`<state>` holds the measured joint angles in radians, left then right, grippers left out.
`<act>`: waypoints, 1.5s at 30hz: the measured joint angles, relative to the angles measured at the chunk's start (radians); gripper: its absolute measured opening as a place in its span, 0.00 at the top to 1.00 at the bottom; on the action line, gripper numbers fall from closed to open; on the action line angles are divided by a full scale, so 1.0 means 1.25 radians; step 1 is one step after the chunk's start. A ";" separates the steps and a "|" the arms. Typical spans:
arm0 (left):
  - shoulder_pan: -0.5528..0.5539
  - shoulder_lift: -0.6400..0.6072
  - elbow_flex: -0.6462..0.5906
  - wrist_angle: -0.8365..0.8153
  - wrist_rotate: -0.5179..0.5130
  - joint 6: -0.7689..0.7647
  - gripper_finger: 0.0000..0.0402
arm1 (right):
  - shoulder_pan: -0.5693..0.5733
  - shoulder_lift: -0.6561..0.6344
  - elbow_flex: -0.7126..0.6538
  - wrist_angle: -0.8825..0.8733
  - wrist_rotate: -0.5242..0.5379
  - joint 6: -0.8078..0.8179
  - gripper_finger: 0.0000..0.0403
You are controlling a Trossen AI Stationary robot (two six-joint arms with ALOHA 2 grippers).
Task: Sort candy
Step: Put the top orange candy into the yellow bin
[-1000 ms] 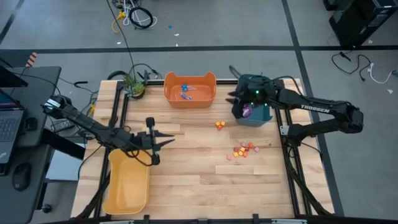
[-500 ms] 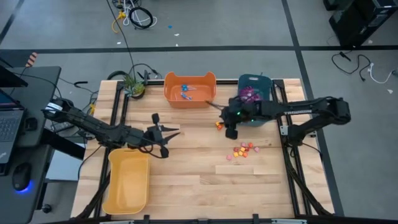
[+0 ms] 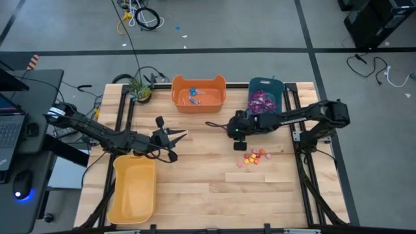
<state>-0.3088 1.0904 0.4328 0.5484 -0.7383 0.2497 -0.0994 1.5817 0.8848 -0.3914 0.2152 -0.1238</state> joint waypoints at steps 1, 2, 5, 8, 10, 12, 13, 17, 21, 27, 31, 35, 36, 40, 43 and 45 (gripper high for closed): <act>0.000 0.000 0.000 0.000 0.000 0.000 0.83 | 0.000 0.010 0.000 0.004 0.000 -0.001 0.66; 0.000 0.000 0.000 0.000 0.000 -0.003 0.83 | -0.001 0.020 0.000 0.008 0.001 -0.001 0.66; 0.000 0.000 0.000 0.000 0.000 -0.014 0.83 | -0.001 0.049 0.000 0.020 0.001 -0.002 0.66; 0.000 0.000 0.000 0.000 0.000 -0.016 0.83 | -0.001 0.075 0.000 0.024 0.001 -0.001 0.66; 0.000 0.000 0.000 0.000 0.000 -0.016 0.83 | -0.001 0.091 0.000 0.035 0.001 -0.002 0.66; 0.000 0.000 0.000 0.000 0.000 -0.016 0.83 | -0.001 0.104 0.000 0.053 0.001 -0.001 0.66; 0.000 0.000 0.000 0.000 0.000 -0.016 0.83 | -0.001 0.110 0.000 0.061 0.001 -0.002 0.66; 0.000 0.000 0.000 -0.001 0.000 -0.016 0.83 | -0.002 0.126 0.000 0.074 0.001 0.000 0.66; 0.000 0.001 0.000 -0.001 0.000 -0.016 0.83 | -0.002 0.135 0.001 0.084 0.001 0.000 0.66; 0.000 0.001 0.000 -0.001 0.001 -0.016 0.83 | -0.002 0.137 0.002 0.085 0.001 0.001 0.70; 0.000 0.001 0.000 -0.001 0.001 -0.018 0.83 | -0.002 0.138 0.002 0.085 0.000 0.001 0.77; 0.000 0.001 0.000 -0.001 0.001 -0.018 0.83 | -0.002 0.138 0.002 0.086 0.001 0.000 0.84; 0.000 0.001 0.000 -0.001 0.001 -0.019 0.83 | -0.002 0.138 0.002 0.087 0.001 0.000 0.85; 0.000 0.001 0.000 -0.001 0.001 -0.019 0.83 | -0.002 0.138 0.001 0.087 0.002 0.001 0.87; 0.000 0.001 0.000 -0.001 0.001 -0.019 0.83 | -0.002 0.138 0.001 0.087 0.002 0.000 0.87; 0.000 0.001 0.000 0.001 0.001 -0.019 0.83 | -0.001 0.137 0.001 0.086 0.002 0.001 0.87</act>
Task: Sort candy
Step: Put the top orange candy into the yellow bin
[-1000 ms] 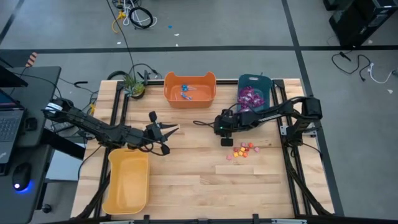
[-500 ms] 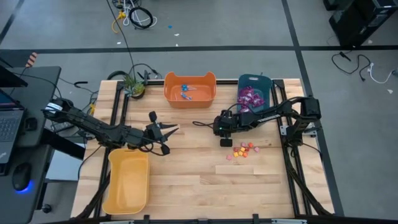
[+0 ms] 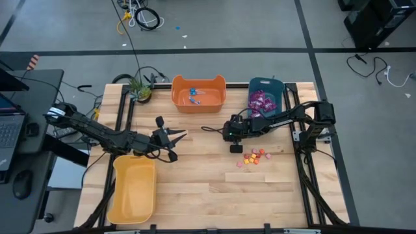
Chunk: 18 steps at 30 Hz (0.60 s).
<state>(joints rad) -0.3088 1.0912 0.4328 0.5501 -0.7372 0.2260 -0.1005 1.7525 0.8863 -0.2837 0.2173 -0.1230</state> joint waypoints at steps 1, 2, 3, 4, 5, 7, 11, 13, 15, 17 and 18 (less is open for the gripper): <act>0.000 0.000 0.000 0.003 0.000 0.000 0.83 | 0.000 -0.002 -0.001 -0.001 0.000 0.000 0.87; 0.000 0.000 0.000 0.008 0.000 0.000 0.83 | 0.002 -0.004 -0.001 -0.002 0.000 0.001 0.87; 0.000 0.000 0.000 0.012 0.000 0.000 0.83 | 0.003 -0.010 -0.002 -0.007 -0.001 0.006 0.87; 0.000 0.000 0.000 0.016 0.000 0.000 0.83 | 0.004 -0.015 -0.003 -0.012 -0.001 0.009 0.87; -0.001 0.000 0.000 0.020 0.000 0.000 0.83 | 0.005 -0.020 -0.003 -0.012 -0.001 0.011 0.88; 0.000 0.000 0.000 0.030 0.000 0.000 0.83 | 0.008 -0.033 -0.003 -0.010 -0.001 0.012 0.88; -0.001 0.000 0.000 0.050 0.000 0.000 0.83 | 0.016 -0.056 -0.003 -0.006 -0.001 0.012 0.88; -0.001 0.000 0.000 0.061 0.000 0.001 0.83 | 0.021 -0.071 -0.003 -0.004 -0.001 0.013 0.88; -0.001 0.000 0.000 0.075 0.001 0.008 0.83 | 0.027 -0.089 -0.003 0.003 -0.001 0.017 0.88; -0.001 0.000 0.000 0.096 0.001 0.024 0.83 | 0.032 -0.107 -0.003 0.021 -0.001 0.021 0.88; -0.001 0.000 0.000 0.106 0.001 0.030 0.83 | 0.035 -0.116 -0.003 0.034 -0.001 0.021 0.88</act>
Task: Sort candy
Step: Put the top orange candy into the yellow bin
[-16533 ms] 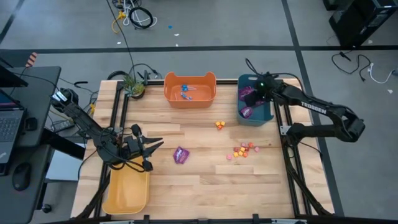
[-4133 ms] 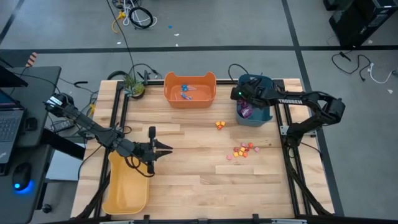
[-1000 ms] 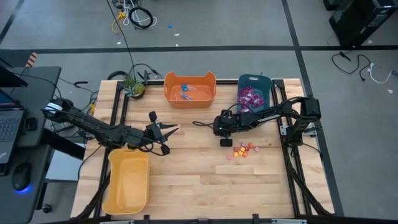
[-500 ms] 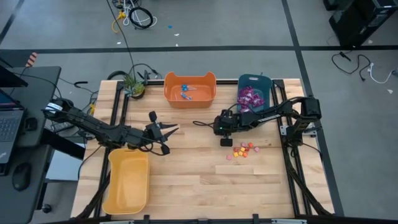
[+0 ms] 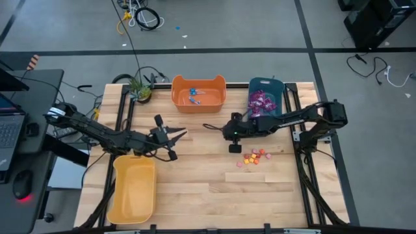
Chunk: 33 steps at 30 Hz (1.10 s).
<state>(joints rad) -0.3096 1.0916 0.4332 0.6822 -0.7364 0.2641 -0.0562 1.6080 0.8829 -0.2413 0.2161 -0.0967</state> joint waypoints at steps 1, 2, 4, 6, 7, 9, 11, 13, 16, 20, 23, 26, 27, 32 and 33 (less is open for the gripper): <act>0.000 0.000 0.000 0.012 0.000 0.010 0.83 | 0.004 -0.007 0.000 0.019 0.000 0.000 0.88; 0.000 -0.001 0.000 0.027 0.000 0.021 0.83 | 0.008 -0.013 0.000 0.042 -0.001 -0.001 0.88; 0.000 -0.006 0.000 0.058 0.000 0.044 0.83 | 0.015 -0.024 0.000 0.096 -0.021 -0.008 0.88; 0.000 -0.017 0.000 0.079 -0.003 0.063 0.83 | 0.023 -0.028 0.001 0.162 -0.038 -0.021 0.88; 0.000 -0.022 0.000 0.091 -0.004 0.072 0.83 | 0.026 -0.028 0.001 0.195 -0.046 -0.029 0.88; 0.000 -0.036 0.000 0.110 -0.009 0.080 0.83 | 0.030 -0.028 0.001 0.257 -0.060 -0.045 0.88; 0.000 -0.052 0.000 0.130 -0.011 0.079 0.83 | 0.030 -0.028 0.001 0.319 -0.080 -0.049 0.88; 0.000 -0.072 0.000 0.144 -0.012 0.068 0.83 | 0.030 -0.028 0.001 0.375 -0.101 -0.049 0.88; 0.000 -0.109 0.000 0.151 -0.011 0.031 0.83 | 0.030 -0.028 0.001 0.463 -0.136 -0.051 0.88; -0.011 -0.155 0.000 0.144 0.006 -0.002 0.83 | 0.030 -0.028 0.001 0.562 -0.184 -0.050 0.88; -0.020 -0.182 0.000 0.144 0.043 -0.006 0.83 | 0.030 -0.028 0.002 0.619 -0.204 -0.048 0.88; -0.030 -0.204 0.000 0.145 0.057 -0.006 0.83 | 0.030 -0.028 0.002 0.659 -0.216 -0.044 0.88; -0.032 -0.209 0.000 0.145 0.057 -0.006 0.83 | 0.030 -0.028 0.002 0.670 -0.217 -0.045 0.88; -0.037 -0.233 0.000 0.147 0.058 -0.006 0.83 | 0.030 -0.022 0.002 0.734 -0.244 -0.043 0.88; -0.037 -0.238 0.000 0.151 0.058 -0.005 0.83 | 0.030 -0.019 0.002 0.747 -0.253 -0.042 0.88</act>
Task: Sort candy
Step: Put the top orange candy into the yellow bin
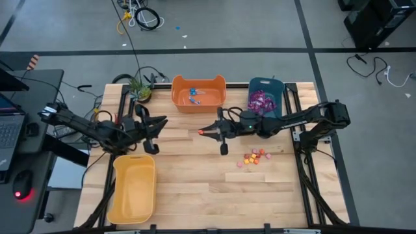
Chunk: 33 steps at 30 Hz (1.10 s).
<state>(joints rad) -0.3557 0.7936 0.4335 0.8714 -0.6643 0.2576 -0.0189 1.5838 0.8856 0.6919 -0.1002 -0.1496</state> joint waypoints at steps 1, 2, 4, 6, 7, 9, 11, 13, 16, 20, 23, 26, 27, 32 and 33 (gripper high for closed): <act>0.000 -0.005 0.000 0.006 0.000 0.002 0.83 | 0.000 0.002 0.000 0.010 -0.007 0.000 0.88; 0.000 -0.011 0.000 0.013 0.000 0.005 0.83 | 0.000 0.006 0.000 0.023 -0.010 0.000 0.88; 0.000 -0.024 0.000 0.026 0.000 0.022 0.83 | 0.000 0.015 0.013 0.033 -0.021 0.000 0.88; 0.000 -0.035 0.000 0.048 0.000 0.042 0.83 | 0.001 0.028 0.029 0.033 -0.029 -0.001 0.88; 0.000 -0.042 0.000 0.053 0.000 0.045 0.83 | 0.002 0.035 0.043 0.035 -0.033 -0.001 0.89; 0.000 -0.051 0.000 0.069 0.000 0.046 0.83 | 0.004 0.053 0.067 0.032 -0.052 -0.001 0.89; 0.000 -0.065 0.001 0.065 -0.004 0.046 0.83 | 0.005 0.078 0.097 0.033 -0.069 -0.002 0.90; 0.000 -0.073 0.001 0.070 -0.004 0.045 0.83 | 0.008 0.102 0.127 0.031 -0.084 -0.002 0.90; 0.000 -0.092 0.001 0.068 -0.004 0.045 0.83 | 0.012 0.142 0.173 0.031 -0.090 -0.002 0.90; 0.000 -0.115 0.001 0.068 -0.005 0.045 0.83 | 0.018 0.189 0.226 0.030 -0.091 -0.002 0.90; 0.000 -0.136 0.001 0.070 -0.006 0.045 0.83 | 0.026 0.223 0.266 0.029 -0.091 0.011 0.90; 0.000 -0.156 0.001 0.070 -0.006 0.045 0.83 | 0.034 0.255 0.304 0.031 -0.091 0.023 0.90; 0.000 -0.162 0.001 0.070 -0.006 0.045 0.83 | 0.037 0.264 0.317 0.032 -0.091 0.027 0.90; 0.000 -0.179 0.001 0.070 -0.006 0.044 0.83 | 0.053 0.313 0.375 0.033 -0.085 0.043 0.90; 0.000 -0.182 0.001 0.069 -0.006 0.044 0.83 | 0.056 0.320 0.385 0.032 -0.083 0.048 0.90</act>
<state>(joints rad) -0.3557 0.5666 0.4343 0.9579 -0.6724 0.3130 0.0513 1.9840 1.3672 0.7316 -0.2039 -0.0893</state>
